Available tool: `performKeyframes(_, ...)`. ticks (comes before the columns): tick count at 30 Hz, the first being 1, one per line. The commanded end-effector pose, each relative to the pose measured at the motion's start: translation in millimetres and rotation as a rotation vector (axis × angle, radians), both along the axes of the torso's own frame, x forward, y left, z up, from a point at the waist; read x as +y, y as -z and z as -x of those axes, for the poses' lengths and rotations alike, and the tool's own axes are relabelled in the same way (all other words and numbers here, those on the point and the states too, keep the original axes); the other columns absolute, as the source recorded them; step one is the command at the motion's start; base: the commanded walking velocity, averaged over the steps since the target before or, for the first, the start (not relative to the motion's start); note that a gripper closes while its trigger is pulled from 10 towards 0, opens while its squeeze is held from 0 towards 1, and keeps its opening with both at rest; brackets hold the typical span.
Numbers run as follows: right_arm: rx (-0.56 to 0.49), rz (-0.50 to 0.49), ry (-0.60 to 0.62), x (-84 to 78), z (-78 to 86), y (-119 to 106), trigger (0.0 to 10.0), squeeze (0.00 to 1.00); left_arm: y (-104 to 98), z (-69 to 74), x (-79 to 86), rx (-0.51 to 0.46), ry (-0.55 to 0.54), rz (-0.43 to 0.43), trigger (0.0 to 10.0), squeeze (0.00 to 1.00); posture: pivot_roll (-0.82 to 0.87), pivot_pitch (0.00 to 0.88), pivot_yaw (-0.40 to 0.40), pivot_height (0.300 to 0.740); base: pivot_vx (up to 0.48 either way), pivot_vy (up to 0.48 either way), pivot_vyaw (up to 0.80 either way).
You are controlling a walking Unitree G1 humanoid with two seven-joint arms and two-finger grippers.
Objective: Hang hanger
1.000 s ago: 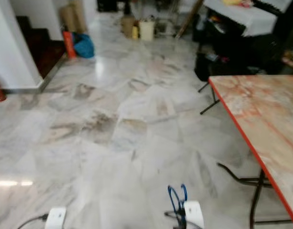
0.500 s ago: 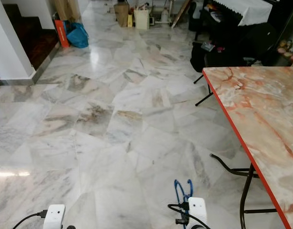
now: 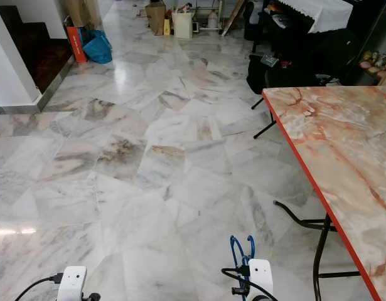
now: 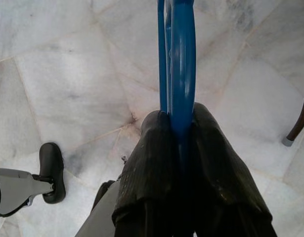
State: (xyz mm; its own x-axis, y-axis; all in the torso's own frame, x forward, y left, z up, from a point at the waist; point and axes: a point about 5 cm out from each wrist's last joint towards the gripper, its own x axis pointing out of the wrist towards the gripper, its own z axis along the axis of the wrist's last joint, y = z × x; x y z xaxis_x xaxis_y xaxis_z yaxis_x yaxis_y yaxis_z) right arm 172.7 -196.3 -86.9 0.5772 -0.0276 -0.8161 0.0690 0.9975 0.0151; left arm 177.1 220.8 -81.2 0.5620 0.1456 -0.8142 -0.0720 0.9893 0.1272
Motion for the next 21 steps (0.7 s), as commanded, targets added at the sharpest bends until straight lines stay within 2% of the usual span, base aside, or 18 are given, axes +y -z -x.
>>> performKeyframes(1, 0.001, 0.002, -0.007, 0.3, 0.5, 0.2, 10.0, 0.0, 1.9, 3.3, -1.3, 0.016, 0.008, -0.002, 10.0, 0.0, 0.01, 0.0, -0.038, 0.74, -0.277, 0.0, 0.0)
performKeyframes(21, 0.005, -0.001, -0.031, 3.0, -0.3, 0.3, 10.0, 0.0, 1.7, 2.7, -0.6, 0.023, 0.007, -0.009, 10.0, 0.0, 0.01, 0.0, -0.038, 0.74, -0.294, 0.0, 0.0)
